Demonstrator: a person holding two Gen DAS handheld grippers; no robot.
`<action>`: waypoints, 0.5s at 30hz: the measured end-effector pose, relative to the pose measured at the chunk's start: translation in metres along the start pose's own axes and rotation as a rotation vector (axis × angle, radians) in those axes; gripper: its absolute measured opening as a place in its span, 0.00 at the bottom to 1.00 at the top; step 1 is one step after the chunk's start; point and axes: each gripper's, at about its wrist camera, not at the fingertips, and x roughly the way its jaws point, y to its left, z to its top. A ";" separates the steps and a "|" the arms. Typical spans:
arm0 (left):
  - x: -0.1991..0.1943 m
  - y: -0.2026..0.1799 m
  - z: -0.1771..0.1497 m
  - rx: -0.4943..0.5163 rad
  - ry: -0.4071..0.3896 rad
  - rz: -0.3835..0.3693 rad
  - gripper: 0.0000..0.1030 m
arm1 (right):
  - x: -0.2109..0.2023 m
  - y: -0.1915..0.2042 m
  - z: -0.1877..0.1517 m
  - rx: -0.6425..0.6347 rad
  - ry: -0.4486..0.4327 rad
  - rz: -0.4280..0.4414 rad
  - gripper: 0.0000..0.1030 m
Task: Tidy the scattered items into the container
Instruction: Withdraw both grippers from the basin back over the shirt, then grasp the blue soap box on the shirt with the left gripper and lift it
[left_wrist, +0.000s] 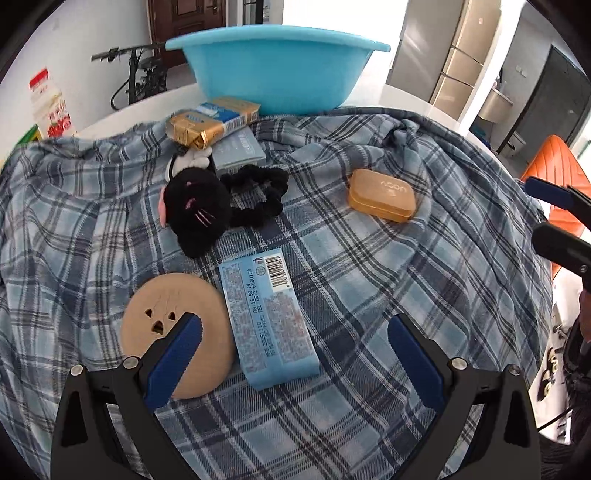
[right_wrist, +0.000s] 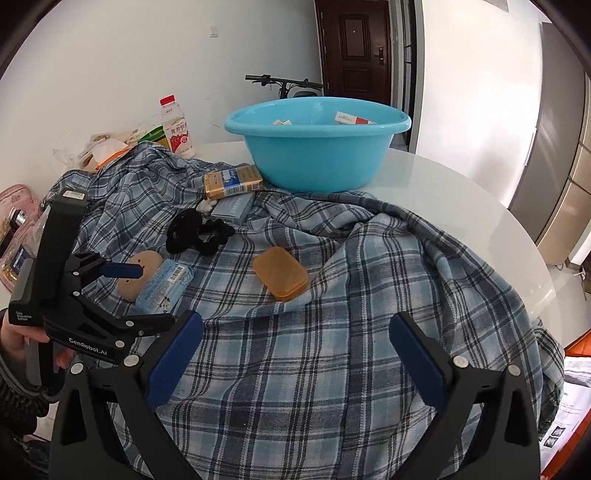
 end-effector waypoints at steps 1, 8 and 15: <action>0.003 0.001 0.000 -0.011 0.006 -0.004 0.99 | 0.000 -0.002 0.000 0.005 0.001 -0.001 0.97; 0.005 0.003 0.003 0.001 -0.047 0.105 0.66 | 0.004 -0.002 -0.001 -0.023 0.022 -0.001 0.97; -0.005 0.004 0.001 0.033 -0.024 0.025 0.39 | 0.005 0.005 0.001 -0.051 0.015 -0.006 0.97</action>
